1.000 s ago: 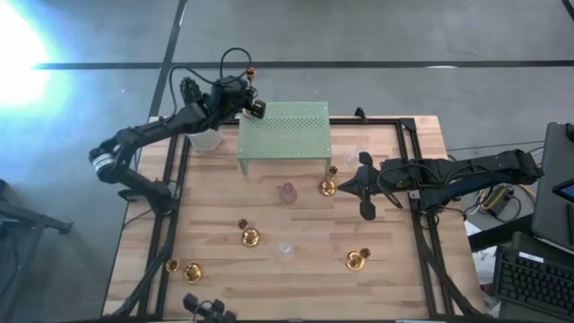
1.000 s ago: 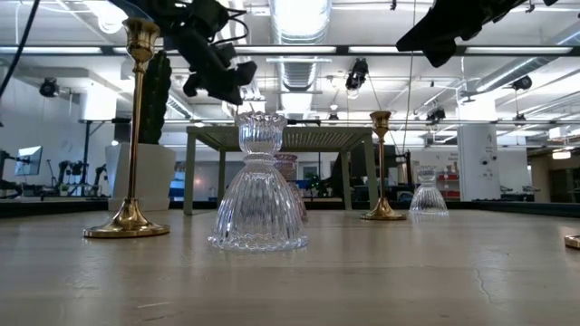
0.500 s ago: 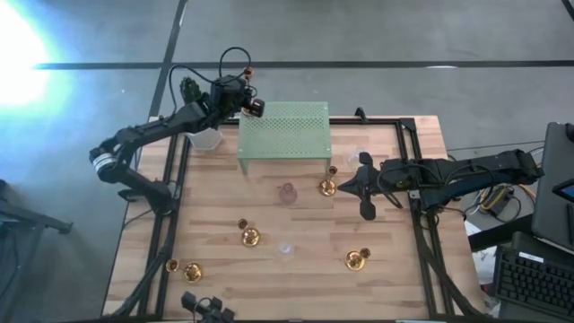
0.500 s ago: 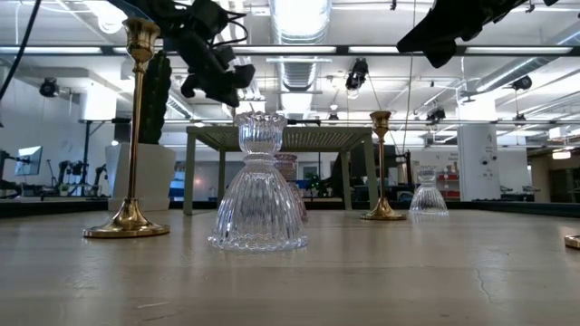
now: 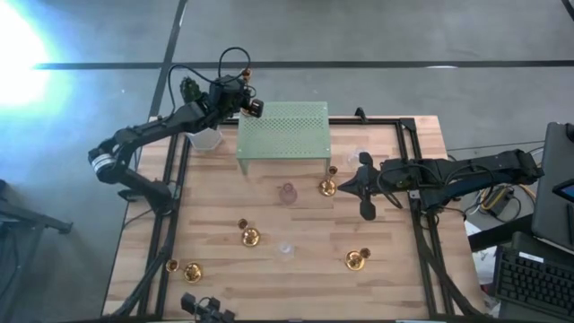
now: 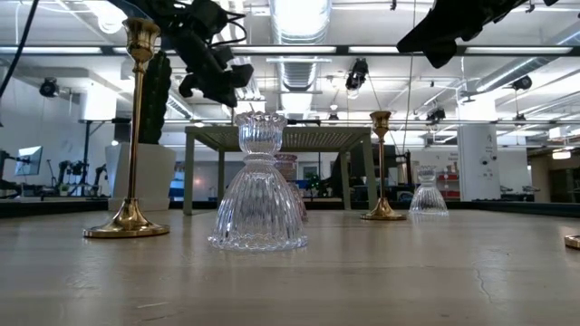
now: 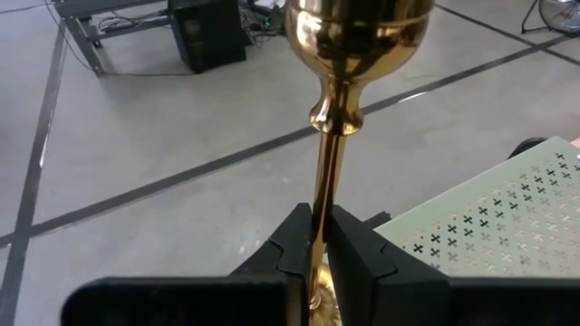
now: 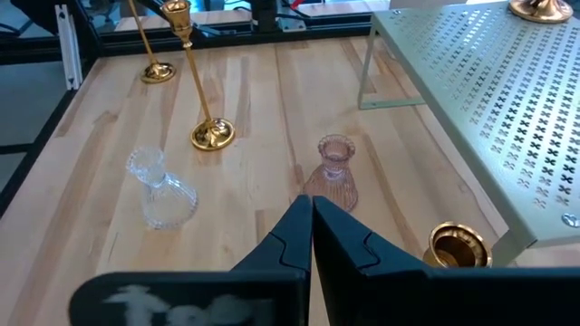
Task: Pick & Place candle stick holders
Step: Put the gold candle holder on the shelf
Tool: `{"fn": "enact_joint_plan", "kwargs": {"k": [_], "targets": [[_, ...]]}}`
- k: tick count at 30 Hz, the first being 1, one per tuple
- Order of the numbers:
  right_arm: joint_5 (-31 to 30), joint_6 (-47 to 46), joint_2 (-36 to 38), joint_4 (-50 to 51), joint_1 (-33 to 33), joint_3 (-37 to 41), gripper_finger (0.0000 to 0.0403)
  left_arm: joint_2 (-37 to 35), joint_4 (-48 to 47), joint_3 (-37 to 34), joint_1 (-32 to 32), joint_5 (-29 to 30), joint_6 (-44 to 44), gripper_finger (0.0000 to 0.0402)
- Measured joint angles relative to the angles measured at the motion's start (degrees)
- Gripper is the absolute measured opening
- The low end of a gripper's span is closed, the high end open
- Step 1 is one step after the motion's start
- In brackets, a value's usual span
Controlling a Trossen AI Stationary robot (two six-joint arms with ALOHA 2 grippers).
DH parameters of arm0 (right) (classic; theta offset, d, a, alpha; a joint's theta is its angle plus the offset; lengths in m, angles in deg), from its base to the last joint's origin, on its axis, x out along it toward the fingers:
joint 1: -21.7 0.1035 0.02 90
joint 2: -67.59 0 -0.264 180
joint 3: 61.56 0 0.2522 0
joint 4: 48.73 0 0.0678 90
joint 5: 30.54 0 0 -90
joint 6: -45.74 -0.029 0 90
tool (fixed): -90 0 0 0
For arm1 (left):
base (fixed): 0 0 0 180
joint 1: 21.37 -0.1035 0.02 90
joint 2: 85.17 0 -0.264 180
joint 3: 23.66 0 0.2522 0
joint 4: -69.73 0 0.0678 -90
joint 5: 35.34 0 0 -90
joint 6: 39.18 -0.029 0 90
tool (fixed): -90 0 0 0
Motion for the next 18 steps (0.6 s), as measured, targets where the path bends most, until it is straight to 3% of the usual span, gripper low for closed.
{"fn": "enact_joint_plan", "kwargs": {"k": [11, 18], "targets": [[0.0, 0.0, 0.0, 0.0, 0.0, 0.0, 0.0008, 0.1, -2.1, -0.2, -0.1, -1.5, 0.1, 0.0062], [0.1, 0.0, 0.0, 0.0, 0.0, 0.0, 0.0008, 0.2, -1.9, -0.3, -0.1, -1.9, 0.5, 0.0109]]}}
